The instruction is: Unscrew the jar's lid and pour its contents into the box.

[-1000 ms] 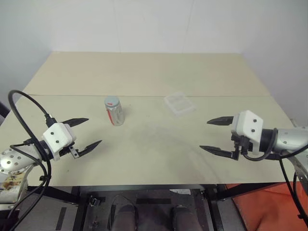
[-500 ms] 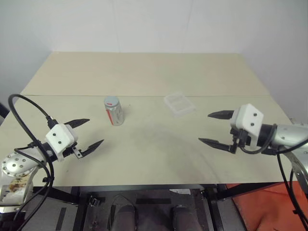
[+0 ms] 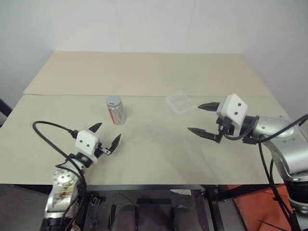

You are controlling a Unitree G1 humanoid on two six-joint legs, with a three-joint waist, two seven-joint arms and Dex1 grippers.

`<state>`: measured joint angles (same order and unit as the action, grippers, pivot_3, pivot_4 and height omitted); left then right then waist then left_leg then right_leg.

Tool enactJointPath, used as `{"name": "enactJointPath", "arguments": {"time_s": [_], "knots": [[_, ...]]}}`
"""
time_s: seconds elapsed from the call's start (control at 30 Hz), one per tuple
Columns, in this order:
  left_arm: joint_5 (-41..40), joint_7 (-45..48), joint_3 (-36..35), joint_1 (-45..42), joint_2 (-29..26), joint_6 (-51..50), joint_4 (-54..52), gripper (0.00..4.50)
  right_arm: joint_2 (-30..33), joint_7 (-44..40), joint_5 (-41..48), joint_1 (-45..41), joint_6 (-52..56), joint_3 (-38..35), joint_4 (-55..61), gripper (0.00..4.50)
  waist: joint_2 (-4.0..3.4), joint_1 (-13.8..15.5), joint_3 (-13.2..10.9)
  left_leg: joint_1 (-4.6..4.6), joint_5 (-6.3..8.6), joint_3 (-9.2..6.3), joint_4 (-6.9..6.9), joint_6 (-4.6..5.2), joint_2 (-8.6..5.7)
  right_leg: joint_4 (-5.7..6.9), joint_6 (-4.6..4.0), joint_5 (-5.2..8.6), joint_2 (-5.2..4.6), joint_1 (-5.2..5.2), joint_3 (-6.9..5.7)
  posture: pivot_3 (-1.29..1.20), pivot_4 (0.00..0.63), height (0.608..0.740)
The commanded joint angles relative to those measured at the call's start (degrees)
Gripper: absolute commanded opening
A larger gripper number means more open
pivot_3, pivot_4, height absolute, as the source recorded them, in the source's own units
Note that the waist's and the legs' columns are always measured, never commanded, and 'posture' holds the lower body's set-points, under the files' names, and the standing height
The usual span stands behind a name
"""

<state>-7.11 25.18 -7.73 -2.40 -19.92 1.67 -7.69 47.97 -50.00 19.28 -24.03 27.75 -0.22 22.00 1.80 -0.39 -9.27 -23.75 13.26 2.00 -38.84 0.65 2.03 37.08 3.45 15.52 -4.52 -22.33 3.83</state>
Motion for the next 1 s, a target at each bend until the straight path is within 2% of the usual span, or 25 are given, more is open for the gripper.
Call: {"name": "enactJointPath", "arguments": {"time_s": [0.03, 0.37, 0.6, 1.0], "knots": [[1.7, -3.2, -0.2, -3.5, 0.8, 3.5, 2.5, 4.48, 1.2, 0.3, 0.0, 0.6, 1.0, -1.4, 3.5, 4.5, 0.0, 0.0, 0.0, 0.0, 0.0, -0.01, 0.0, 0.0, 0.0, 0.0, 0.0, 0.0, 0.01, 0.0, 0.0, 0.0, 0.15, 0.74], [3.5, -4.3, 0.7, -12.1, 0.6, 9.6, 14.9, 4.48, 1.6, 2.2, -0.3, 3.7, 3.1, -2.7, 7.3, 4.5, 0.0, -0.2, 0.0, 0.0, 0.0, -0.13, 0.0, 0.0, -0.03, 0.0, 0.01, 0.0, 0.01, 0.0, 0.0, 0.0, 0.15, 0.74], [-0.4, -0.4, 0.6, -17.4, 0.8, 10.5, 22.9, 4.48, 1.0, 4.0, -0.2, 4.4, 3.3, -2.5, 8.3, 4.5, 0.0, -0.2, 0.0, -0.02, 0.0, -0.14, 0.0, 0.0, -0.03, -0.01, 0.02, -0.01, 0.02, -0.02, 0.0, 0.0, 0.15, 0.74], [-1.3, 0.3, 0.0, -27.6, 3.2, 14.2, 38.3, 4.48, 1.1, 5.0, -0.2, 5.2, 3.2, -2.5, 9.3, 4.5, 0.01, -0.1, 0.0, -0.06, 0.0, -0.1, 0.0, 0.0, -0.07, -0.03, 0.03, -0.01, 0.03, -0.02, -0.03, 0.0, 0.15, 0.74]]}}
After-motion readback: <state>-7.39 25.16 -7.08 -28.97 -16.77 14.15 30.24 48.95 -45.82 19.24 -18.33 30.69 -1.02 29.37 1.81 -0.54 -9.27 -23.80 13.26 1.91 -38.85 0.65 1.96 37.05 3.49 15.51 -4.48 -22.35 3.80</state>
